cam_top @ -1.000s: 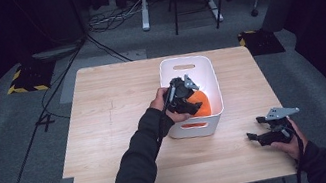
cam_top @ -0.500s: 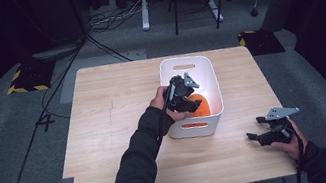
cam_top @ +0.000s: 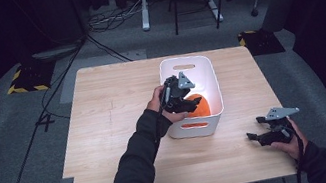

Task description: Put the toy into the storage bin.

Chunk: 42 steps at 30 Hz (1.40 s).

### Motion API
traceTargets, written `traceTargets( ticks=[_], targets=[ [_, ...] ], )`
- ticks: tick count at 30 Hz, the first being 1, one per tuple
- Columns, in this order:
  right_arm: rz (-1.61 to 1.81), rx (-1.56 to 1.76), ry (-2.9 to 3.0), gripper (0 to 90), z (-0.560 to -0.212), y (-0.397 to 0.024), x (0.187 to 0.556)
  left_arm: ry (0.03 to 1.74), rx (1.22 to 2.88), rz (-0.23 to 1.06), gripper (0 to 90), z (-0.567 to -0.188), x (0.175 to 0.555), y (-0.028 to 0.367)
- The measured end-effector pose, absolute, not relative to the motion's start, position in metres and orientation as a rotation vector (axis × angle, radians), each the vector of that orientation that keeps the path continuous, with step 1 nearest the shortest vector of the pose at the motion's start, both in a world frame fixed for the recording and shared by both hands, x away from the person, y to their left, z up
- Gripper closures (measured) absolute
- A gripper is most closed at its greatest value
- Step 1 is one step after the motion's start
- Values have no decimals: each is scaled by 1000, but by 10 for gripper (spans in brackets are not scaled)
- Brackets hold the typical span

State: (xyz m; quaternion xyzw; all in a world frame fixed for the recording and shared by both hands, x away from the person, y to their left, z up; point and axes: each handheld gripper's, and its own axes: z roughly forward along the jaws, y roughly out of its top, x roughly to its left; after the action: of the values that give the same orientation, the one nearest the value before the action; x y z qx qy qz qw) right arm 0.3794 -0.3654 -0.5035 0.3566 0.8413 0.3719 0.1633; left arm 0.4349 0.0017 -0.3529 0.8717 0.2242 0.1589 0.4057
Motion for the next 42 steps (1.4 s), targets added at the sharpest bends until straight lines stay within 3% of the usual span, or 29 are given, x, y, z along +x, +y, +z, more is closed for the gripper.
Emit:
traceTargets(
  ticks=[13,42],
  targets=[
    [1061,1017,2399,164,-503,-365,379,644,2105,421,161,-350,434,9],
    [1061,1017,2399,164,-503,-365,379,696,2091,541,163,-338,419,54]
  ],
)
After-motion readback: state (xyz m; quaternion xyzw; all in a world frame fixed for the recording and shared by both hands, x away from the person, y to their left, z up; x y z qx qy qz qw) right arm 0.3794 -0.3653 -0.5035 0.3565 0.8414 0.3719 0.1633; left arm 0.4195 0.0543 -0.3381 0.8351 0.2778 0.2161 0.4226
